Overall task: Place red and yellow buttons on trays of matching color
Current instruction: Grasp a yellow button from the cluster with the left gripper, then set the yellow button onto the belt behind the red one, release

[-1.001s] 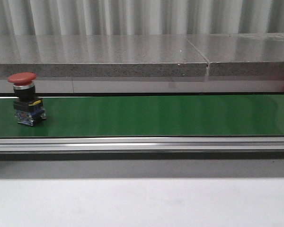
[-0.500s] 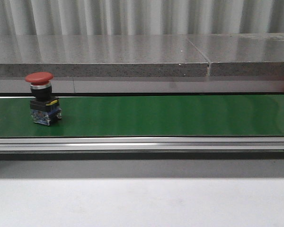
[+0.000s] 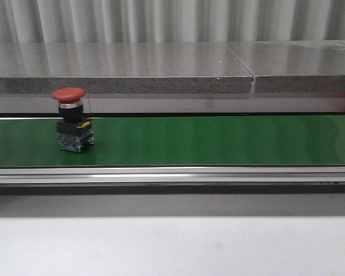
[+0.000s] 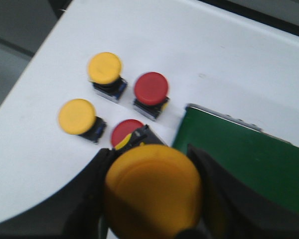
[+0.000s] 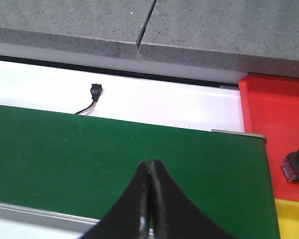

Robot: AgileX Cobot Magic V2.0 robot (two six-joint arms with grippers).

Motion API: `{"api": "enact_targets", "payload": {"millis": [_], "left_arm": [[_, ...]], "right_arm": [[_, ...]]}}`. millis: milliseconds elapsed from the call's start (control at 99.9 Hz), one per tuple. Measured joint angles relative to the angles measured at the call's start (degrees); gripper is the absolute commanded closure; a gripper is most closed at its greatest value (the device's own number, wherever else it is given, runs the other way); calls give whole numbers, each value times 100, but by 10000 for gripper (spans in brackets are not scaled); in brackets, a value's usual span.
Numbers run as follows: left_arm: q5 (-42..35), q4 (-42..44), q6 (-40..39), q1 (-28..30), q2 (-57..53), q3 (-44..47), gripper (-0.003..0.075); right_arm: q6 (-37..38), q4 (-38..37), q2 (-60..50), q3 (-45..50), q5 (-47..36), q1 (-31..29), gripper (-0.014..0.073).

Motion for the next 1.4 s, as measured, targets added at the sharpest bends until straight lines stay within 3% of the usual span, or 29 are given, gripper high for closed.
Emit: {"api": "enact_targets", "payload": {"millis": [200, 340, 1091, 1181, 1251, 1401], "left_arm": [[134, -22, 123, -792, 84, 11, 741], [232, -22, 130, -1045, 278, 11, 741], [303, -193, 170, -1082, 898, 215, 729], [303, -193, 170, -1082, 898, 215, 656], [303, -198, 170, -1082, 898, 215, 548], [326, -198, 195, -1082, 898, 215, 227]], "right_arm": [[0, 0, 0, 0, 0, 0, 662], [0, 0, 0, 0, 0, 0, 662], [0, 0, 0, 0, 0, 0, 662], [0, 0, 0, 0, 0, 0, 662], [0, 0, 0, 0, 0, 0, 662], [0, 0, 0, 0, 0, 0, 662]]}}
